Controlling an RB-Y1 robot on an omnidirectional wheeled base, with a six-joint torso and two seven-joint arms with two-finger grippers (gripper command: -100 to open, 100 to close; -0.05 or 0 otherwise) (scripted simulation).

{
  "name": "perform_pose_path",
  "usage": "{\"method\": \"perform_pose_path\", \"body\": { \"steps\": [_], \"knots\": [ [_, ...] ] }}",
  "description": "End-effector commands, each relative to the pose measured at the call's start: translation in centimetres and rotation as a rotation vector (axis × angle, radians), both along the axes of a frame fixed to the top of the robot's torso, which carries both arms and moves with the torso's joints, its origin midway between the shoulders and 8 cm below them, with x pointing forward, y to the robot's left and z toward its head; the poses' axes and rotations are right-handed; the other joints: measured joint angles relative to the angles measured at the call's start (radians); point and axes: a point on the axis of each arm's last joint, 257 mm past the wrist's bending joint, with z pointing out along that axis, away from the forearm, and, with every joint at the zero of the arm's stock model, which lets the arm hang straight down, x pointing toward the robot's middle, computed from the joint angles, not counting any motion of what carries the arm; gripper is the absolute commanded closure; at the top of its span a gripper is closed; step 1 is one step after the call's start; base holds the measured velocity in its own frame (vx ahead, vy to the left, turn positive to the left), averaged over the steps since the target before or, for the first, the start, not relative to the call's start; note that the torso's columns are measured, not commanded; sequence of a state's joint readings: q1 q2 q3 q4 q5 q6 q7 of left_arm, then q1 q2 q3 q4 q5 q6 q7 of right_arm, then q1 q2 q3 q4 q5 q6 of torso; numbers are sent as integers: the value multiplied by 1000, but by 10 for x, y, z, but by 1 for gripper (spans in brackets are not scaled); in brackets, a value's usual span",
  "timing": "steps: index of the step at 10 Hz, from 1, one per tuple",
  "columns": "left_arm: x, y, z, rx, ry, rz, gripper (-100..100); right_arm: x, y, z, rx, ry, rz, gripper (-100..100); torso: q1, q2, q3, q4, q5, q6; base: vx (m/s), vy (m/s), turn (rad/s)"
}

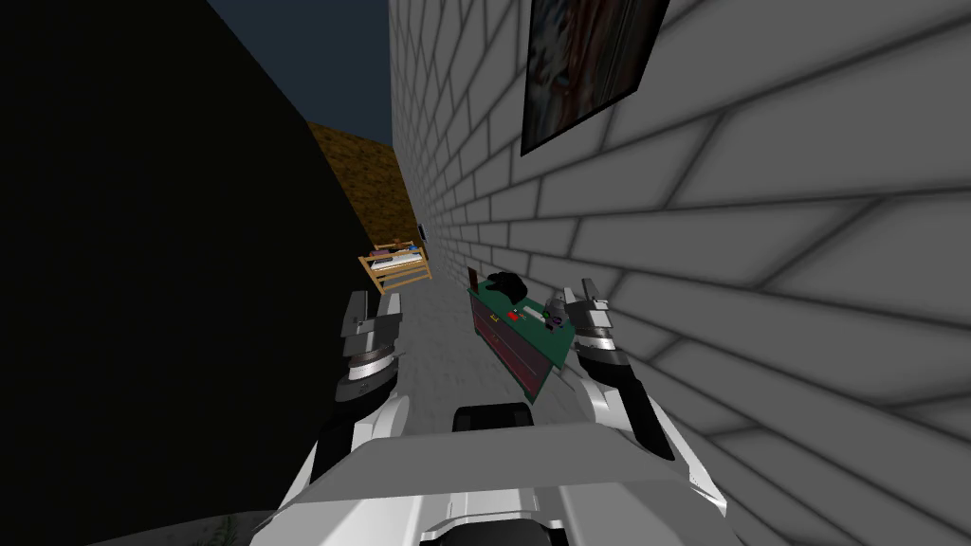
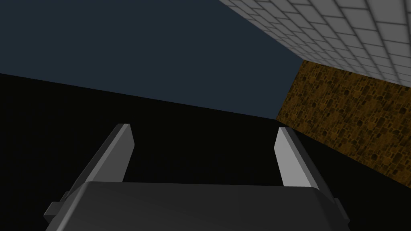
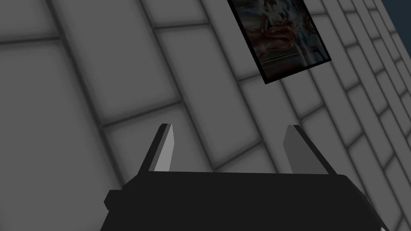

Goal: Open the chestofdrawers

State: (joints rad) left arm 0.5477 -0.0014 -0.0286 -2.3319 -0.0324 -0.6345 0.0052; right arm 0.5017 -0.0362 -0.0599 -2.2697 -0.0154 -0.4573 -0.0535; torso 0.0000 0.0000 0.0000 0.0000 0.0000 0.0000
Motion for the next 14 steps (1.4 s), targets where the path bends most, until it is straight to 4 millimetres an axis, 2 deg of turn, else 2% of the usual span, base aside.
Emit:
{"method": "perform_pose_path", "body": {
  "steps": [1,9,10,11,14],
  "knots": [
    [0,0,0,0,0,0,0,0,0,0,0,0,0,0,0,40,-82,41,0,0,0,0,0],
    [0,0,0,0,0,0,0,0,0,0,0,0,0,0,0,618,-1234,617,0,0,0,0,0],
    [0,0,0,0,0,0,0,8,7,-12,-51,45,12,-100,0,691,-1382,691,0,0,-8,21,164],
    [0,0,0,0,0,0,0,13,11,-21,-81,73,18,-100,1,726,-1451,724,0,-1,-22,44,225],
    [0,0,0,0,0,0,0,31,25,-60,-207,192,33,-100,0,738,-1475,738,0,0,-32,49,199]
  ]
}}
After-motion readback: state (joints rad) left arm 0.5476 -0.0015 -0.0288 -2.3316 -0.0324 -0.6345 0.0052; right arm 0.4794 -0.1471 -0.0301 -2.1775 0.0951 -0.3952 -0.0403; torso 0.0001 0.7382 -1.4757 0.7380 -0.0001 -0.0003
